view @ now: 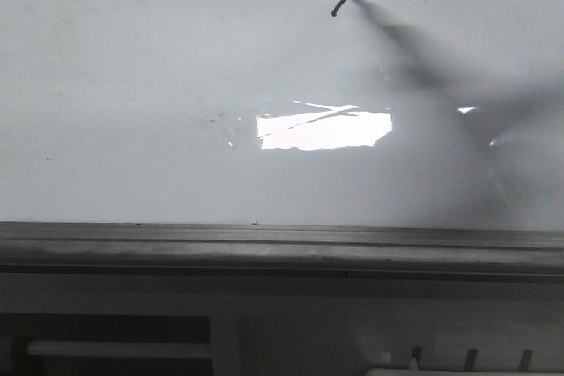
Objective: Write number 6 on whiteboard
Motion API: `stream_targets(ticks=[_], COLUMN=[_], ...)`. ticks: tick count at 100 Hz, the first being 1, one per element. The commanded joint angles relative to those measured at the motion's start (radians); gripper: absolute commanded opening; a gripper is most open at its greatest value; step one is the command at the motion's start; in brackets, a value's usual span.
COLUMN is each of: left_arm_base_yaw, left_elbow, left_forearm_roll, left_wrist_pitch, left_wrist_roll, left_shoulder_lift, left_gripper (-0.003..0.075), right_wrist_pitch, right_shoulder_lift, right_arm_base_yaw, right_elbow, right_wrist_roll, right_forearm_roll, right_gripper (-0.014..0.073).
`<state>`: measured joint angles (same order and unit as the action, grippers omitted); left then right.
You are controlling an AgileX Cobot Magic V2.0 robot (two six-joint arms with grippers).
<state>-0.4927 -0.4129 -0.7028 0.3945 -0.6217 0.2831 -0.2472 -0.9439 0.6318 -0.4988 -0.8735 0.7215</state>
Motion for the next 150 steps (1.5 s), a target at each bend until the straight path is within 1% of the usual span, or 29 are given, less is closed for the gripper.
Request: stream_targets(ticks=[1, 18, 38, 48, 61, 73, 83, 90, 103, 121, 135, 150], left_arm_base_yaw=[0.004, 0.004, 0.004, 0.004, 0.004, 0.004, 0.004, 0.004, 0.004, 0.004, 0.004, 0.004], left_elbow=[-0.027, -0.027, -0.027, -0.027, -0.027, -0.027, -0.027, -0.027, -0.027, -0.027, -0.027, -0.027], left_forearm_roll=[-0.028, -0.028, -0.028, -0.028, -0.028, -0.028, -0.028, -0.028, -0.028, -0.028, -0.028, -0.028], left_wrist_pitch=[-0.065, -0.065, -0.065, -0.065, -0.061, -0.057, -0.057, -0.057, -0.057, -0.057, -0.057, -0.056], left_wrist_roll=[0.010, 0.010, 0.010, 0.010, 0.010, 0.010, 0.010, 0.010, 0.010, 0.010, 0.008, 0.008], left_shoulder_lift=[0.007, 0.007, 0.007, 0.007, 0.007, 0.007, 0.007, 0.007, 0.007, 0.007, 0.007, 0.007], left_gripper=[-0.0019, -0.0019, -0.0019, -0.0019, -0.0019, -0.0019, -0.0019, -0.0019, -0.0019, -0.0019, -0.0019, -0.0019], right_wrist_pitch=[0.009, 0.133, 0.236, 0.290, 0.386, 0.458, 0.465, 0.465, 0.469, 0.516, 0.503, 0.424], right_shoulder_lift=[-0.002, -0.009, -0.052, -0.051, -0.022, 0.027, 0.073, 0.094, 0.096, 0.021, -0.045, -0.104], right_arm_base_yaw=[-0.015, -0.011, 0.049, 0.051, -0.002, -0.105, -0.182, -0.214, -0.212, -0.212, -0.157, -0.056], right_elbow=[-0.026, -0.026, -0.026, -0.026, -0.026, -0.026, -0.026, -0.036, -0.082, -0.141, -0.165, -0.173], right_wrist_roll=[-0.013, -0.013, -0.013, -0.013, -0.013, -0.013, -0.013, -0.013, -0.013, -0.013, -0.013, -0.013], right_forearm_roll=[0.015, 0.015, 0.015, 0.015, 0.015, 0.015, 0.015, 0.015, 0.013, 0.013, 0.013, 0.013], right_gripper=[-0.0053, -0.0053, -0.0053, -0.0053, -0.0053, -0.0053, -0.0053, -0.0053, -0.0053, -0.0053, -0.0053, -0.0053])
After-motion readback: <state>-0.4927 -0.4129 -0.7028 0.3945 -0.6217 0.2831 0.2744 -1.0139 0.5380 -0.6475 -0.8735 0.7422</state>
